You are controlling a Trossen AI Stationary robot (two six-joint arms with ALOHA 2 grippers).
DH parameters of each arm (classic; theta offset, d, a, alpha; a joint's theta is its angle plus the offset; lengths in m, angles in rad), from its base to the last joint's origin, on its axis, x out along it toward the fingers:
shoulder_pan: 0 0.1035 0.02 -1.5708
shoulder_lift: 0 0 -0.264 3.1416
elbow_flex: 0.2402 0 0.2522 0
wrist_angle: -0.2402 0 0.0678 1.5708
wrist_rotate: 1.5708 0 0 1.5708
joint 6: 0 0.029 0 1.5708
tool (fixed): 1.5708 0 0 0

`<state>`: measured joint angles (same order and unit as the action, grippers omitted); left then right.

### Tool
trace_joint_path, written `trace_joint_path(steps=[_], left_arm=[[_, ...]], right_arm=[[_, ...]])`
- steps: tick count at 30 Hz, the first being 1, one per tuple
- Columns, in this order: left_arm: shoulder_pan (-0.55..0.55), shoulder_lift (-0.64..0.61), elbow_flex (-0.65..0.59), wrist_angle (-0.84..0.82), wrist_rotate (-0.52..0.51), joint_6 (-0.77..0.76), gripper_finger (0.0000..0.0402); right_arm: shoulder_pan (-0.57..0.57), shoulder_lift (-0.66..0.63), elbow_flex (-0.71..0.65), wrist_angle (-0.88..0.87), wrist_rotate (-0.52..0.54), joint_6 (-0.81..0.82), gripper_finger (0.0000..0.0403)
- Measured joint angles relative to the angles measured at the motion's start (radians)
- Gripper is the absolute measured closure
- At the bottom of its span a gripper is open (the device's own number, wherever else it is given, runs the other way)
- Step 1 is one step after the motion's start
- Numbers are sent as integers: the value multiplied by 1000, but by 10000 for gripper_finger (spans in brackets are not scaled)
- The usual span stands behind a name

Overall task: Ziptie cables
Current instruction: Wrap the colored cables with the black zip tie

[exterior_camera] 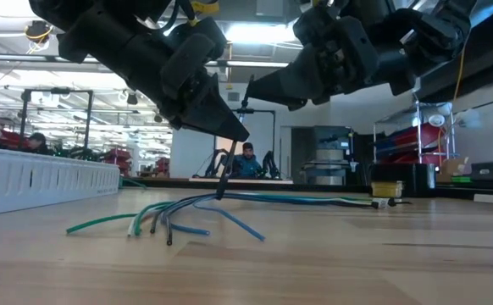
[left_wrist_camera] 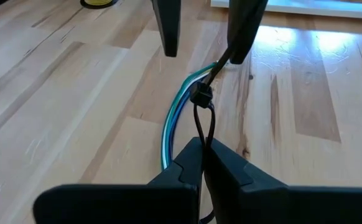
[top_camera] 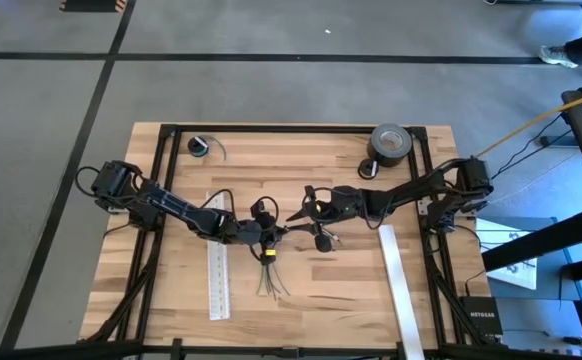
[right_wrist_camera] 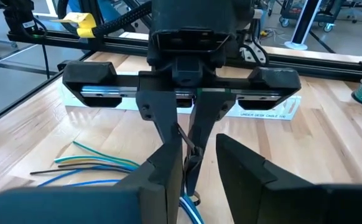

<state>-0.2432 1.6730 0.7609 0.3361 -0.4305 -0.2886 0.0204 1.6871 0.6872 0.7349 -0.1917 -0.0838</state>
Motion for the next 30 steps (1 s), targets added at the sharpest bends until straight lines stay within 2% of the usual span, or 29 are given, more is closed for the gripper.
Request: trace_joint_path(steps=[14,25,30], left_arm=[[0,0,0,1,0,0,401],[0,0,0,4,0,0,401],[0,0,0,15,0,0,401]], right_arm=[[27,0,0,42,-18,8,320],[45,0,0,-2,89,-12,320],[45,1,1,11,91,-30,327]])
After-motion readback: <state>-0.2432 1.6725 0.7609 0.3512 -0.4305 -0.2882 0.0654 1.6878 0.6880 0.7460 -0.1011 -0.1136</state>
